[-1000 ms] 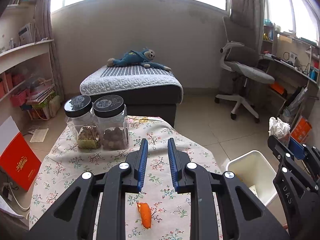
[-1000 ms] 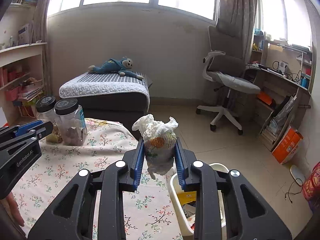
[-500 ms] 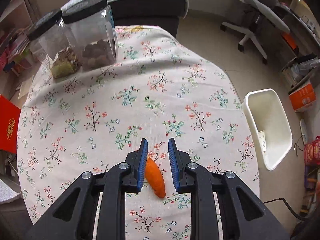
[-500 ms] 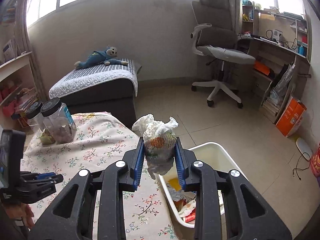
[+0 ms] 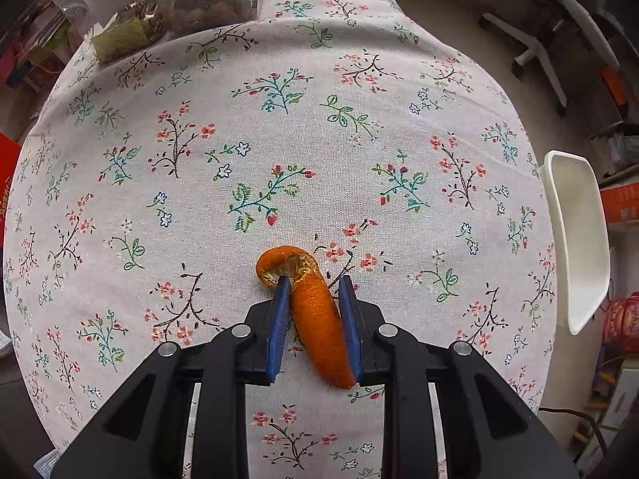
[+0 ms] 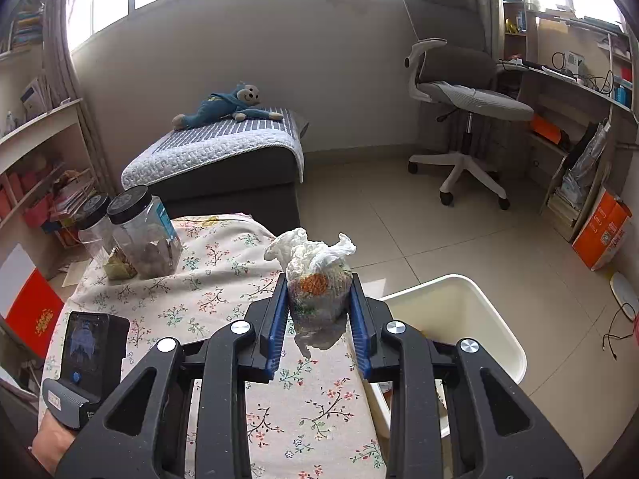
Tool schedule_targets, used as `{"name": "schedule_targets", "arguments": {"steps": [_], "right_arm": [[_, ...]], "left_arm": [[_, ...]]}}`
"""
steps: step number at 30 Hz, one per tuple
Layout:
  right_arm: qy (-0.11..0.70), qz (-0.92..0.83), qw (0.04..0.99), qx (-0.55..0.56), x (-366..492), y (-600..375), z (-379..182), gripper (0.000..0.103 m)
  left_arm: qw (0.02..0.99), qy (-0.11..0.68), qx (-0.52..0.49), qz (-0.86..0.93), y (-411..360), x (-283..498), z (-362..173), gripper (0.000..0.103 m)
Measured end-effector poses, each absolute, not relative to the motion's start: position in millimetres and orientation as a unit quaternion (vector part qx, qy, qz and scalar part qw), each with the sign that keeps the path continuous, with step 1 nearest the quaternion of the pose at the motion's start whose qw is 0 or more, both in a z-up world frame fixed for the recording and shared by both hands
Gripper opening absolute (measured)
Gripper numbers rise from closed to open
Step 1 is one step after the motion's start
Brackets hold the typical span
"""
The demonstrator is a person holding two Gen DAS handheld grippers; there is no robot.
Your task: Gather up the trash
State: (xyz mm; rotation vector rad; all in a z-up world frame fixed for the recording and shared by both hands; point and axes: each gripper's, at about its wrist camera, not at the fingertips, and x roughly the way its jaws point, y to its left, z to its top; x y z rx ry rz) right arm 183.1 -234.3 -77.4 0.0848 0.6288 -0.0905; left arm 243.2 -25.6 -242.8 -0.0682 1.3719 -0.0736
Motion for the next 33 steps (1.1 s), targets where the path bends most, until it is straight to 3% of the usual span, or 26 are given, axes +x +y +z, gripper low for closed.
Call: {"name": "schedule_targets", "arguments": {"steps": [4, 9, 16, 22, 33], "right_arm": [[0.311, -0.037, 0.949, 0.04, 185, -224, -78, 0.027], [0.306, -0.025, 0.951, 0.041, 186, -212, -76, 0.027], [0.278, -0.032, 0.96, 0.023, 181, -201, -68, 0.027], [0.247, -0.064, 0.967, -0.01, 173, -206, -62, 0.027], [0.237, -0.141, 0.961, 0.001, 178, -267, -61, 0.027]], "left_arm": [[0.772, 0.633, -0.021, -0.056, -29, 231, -244, 0.024], [0.801, 0.592, -0.048, -0.073, -16, 222, -222, 0.015], [0.923, 0.385, -0.003, -0.026, -4, 212, -114, 0.015], [0.969, 0.243, 0.034, 0.008, -27, 205, -60, 0.016], [0.979, 0.196, 0.051, -0.018, -77, 198, -48, 0.016]]}}
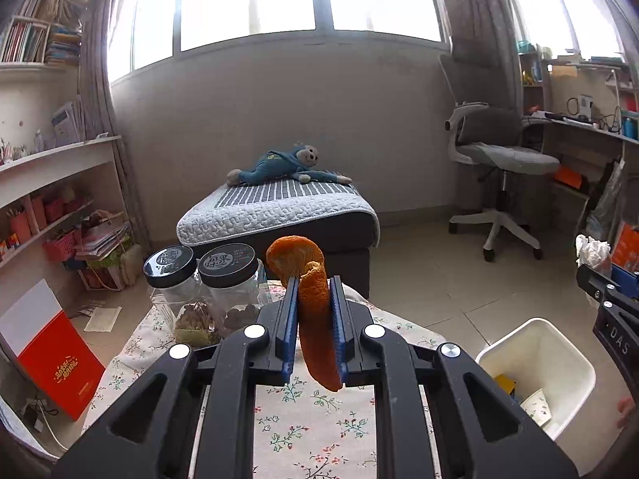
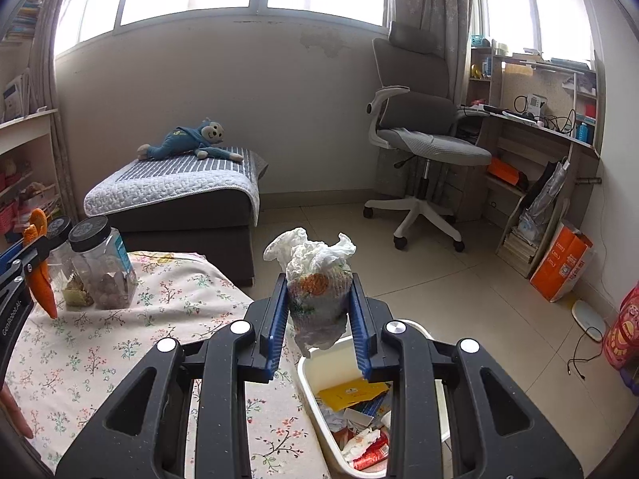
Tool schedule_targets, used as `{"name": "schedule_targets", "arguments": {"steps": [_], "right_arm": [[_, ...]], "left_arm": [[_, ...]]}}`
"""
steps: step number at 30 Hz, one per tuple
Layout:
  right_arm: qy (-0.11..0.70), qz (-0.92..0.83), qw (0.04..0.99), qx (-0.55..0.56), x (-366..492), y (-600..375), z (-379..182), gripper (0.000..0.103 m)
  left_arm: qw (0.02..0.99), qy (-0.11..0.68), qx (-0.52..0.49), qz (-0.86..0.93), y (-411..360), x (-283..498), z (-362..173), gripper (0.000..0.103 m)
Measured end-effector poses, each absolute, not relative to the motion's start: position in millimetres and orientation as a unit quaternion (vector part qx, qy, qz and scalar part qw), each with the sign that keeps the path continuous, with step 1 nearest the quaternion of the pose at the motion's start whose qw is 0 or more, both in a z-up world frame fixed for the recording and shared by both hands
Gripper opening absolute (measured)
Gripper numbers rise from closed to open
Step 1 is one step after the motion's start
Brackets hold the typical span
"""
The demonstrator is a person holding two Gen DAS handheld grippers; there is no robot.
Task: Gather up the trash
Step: 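Carry the orange peel and tissue bundle over the white bin and release both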
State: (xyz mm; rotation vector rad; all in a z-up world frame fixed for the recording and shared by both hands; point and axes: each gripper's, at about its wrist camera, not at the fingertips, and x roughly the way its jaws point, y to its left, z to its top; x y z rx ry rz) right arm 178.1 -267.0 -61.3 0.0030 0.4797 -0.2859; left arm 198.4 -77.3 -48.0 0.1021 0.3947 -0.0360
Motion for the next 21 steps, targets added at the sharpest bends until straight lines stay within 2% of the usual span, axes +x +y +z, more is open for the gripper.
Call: {"name": "schedule_targets", "arguments": {"steps": [7, 9, 10, 12, 16, 17, 18, 21], "right_arm": [[0.247, -0.187, 0.951, 0.019, 187, -319, -74, 0.028], [0.246, -0.195, 0.949, 0.022, 187, -331, -75, 0.031], [0.246, -0.199, 0.948, 0.025, 186, -337, -75, 0.034], [0.236, -0.216, 0.947, 0.027, 180, -347, -73, 0.06], [0.222, -0.251, 0.941, 0.048, 166, -376, -67, 0.08], [0.218, -0.264, 0.938, 0.056, 162, -385, -67, 0.091], [0.214, -0.277, 0.935, 0.062, 158, -393, -66, 0.095], [0.217, -0.3, 0.925, 0.078, 149, -416, -66, 0.096]], "left_arm": [[0.978, 0.195, 0.055, -0.052, -118, 197, -53, 0.016], [0.977, 0.196, 0.053, -0.065, -131, 197, -53, 0.016], [0.976, 0.197, 0.052, -0.073, -139, 198, -54, 0.016], [0.974, 0.2, 0.05, -0.09, -155, 200, -55, 0.016], [0.966, 0.219, 0.04, -0.134, -189, 204, -59, 0.016], [0.963, 0.222, 0.039, -0.144, -198, 204, -60, 0.016], [0.961, 0.226, 0.04, -0.155, -208, 205, -61, 0.016], [0.953, 0.239, 0.034, -0.183, -236, 209, -63, 0.016]]}}
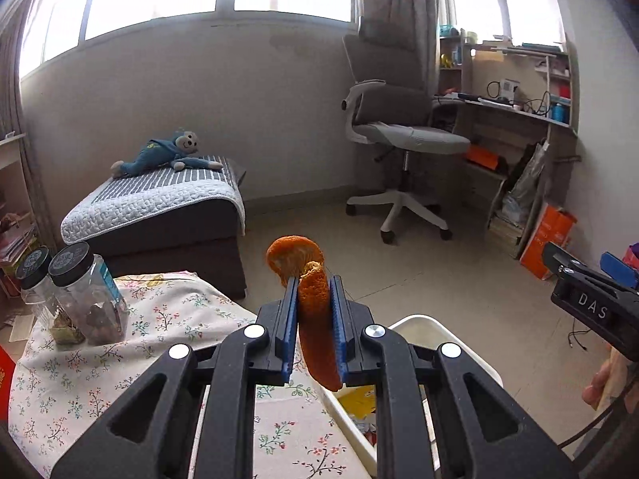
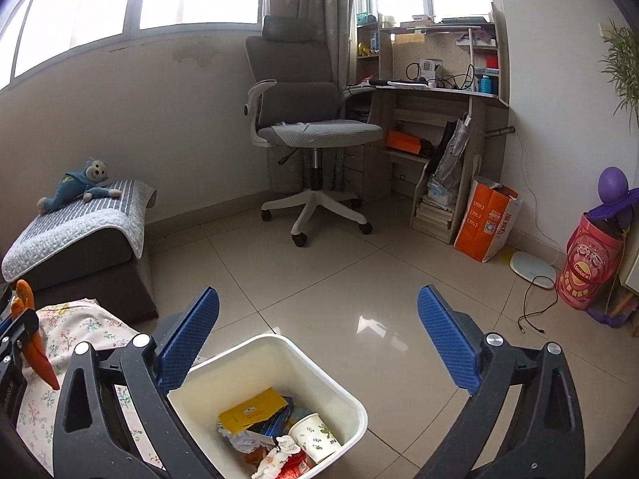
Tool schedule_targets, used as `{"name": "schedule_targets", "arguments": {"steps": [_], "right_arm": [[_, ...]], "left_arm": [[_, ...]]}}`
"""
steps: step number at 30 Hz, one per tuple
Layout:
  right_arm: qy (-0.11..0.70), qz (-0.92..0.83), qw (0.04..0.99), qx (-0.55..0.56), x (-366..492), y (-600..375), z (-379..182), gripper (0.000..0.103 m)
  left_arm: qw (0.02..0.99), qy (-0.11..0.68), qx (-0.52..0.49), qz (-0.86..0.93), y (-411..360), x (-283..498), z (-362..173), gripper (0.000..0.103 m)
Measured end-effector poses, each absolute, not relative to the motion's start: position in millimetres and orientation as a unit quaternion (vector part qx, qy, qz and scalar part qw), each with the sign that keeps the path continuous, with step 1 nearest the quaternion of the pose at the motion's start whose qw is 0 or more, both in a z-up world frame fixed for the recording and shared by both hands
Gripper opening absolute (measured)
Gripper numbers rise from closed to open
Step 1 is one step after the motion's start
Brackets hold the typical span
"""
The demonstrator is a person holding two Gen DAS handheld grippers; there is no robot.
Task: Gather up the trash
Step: 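Carry the orange peel and tissue bundle over the white bin and release both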
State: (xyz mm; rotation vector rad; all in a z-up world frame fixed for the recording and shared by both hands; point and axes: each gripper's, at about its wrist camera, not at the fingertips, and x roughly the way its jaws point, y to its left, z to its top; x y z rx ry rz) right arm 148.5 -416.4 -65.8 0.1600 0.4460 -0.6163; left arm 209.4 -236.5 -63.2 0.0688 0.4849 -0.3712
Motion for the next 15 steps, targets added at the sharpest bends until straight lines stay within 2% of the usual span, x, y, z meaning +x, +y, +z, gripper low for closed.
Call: {"name": "schedule_targets", "arguments": {"steps": [9, 10, 11, 13, 14, 15], "right_arm": [[0.22, -0.352, 0.902, 0.117, 116, -455, -63, 0.096], [0.219, -0.356, 0.901, 0.119, 114, -457, -62, 0.096], [0.218, -0.357, 0.9, 0.122, 111, -458, -61, 0.096], [0.214, -0.359, 0.899, 0.131, 106, -460, -57, 0.096], [0.212, -0.359, 0.899, 0.134, 104, -459, -55, 0.096], [0.208, -0.359, 0.9, 0.135, 100, -456, -53, 0.096]], "left_arm": [[0.923, 0.289, 0.001, -0.255, -300, 228, -56, 0.019], [0.919, 0.292, -0.003, -0.263, -304, 229, -54, 0.023], [0.919, 0.292, -0.003, -0.266, -306, 228, -51, 0.042], [0.926, 0.273, 0.001, -0.261, -307, 219, -43, 0.065], [0.931, 0.258, 0.006, -0.256, -305, 212, -39, 0.074], [0.936, 0.245, 0.014, -0.254, -304, 205, -35, 0.076]]}}
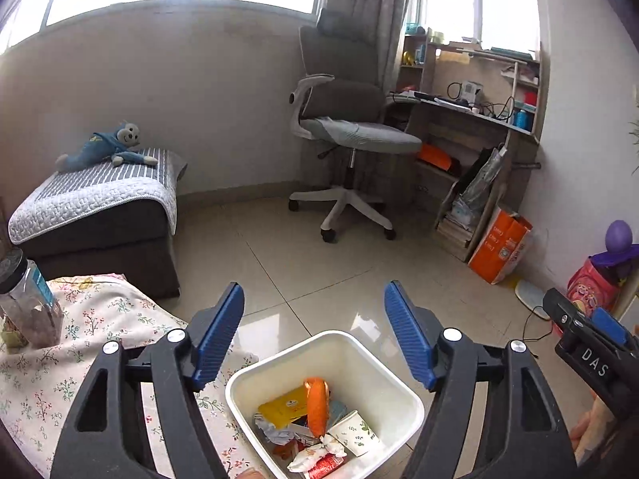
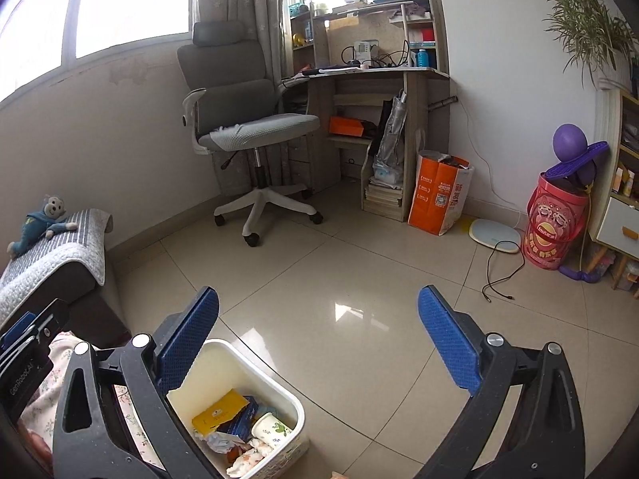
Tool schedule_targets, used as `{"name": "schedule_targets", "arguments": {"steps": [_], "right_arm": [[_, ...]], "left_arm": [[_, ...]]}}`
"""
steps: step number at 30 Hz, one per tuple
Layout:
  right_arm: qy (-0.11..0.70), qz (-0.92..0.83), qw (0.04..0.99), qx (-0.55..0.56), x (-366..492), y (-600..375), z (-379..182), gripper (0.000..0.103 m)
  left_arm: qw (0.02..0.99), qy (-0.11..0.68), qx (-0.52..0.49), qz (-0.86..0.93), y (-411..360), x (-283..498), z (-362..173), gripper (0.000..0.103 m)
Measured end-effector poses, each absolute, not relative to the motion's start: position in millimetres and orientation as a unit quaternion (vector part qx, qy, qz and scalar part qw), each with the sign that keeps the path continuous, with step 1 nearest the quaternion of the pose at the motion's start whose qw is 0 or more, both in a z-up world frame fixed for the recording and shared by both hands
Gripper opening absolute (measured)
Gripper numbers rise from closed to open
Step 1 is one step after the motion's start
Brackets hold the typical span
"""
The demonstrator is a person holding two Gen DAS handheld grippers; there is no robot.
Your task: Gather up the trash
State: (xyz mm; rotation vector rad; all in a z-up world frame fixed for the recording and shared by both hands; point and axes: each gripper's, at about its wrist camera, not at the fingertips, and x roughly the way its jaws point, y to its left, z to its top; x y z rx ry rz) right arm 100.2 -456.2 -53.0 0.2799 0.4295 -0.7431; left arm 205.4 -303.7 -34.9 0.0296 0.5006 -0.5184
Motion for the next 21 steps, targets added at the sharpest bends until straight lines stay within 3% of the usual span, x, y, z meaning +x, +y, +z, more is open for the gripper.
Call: {"name": "schedule_targets", "arguments": {"steps": [7, 12, 21], "right_arm": [[0.174, -0.343, 0.916, 0.114, 82, -411, -31, 0.096], [0.153, -0.324, 0.929, 0.093, 75, -361, -14, 0.096], [0.127, -0.236, 0.961, 0.064, 72, -269, 8, 0.096]], "left_arm": [[0.967, 0.172, 0.032, -0.183, -261, 162, -11, 0.096], [0.991, 0.081, 0.032, -0.104, -206, 120, 6, 0.096], [0.996, 0.088, 0.005, 0.01, -101, 99, 31, 0.097]]}}
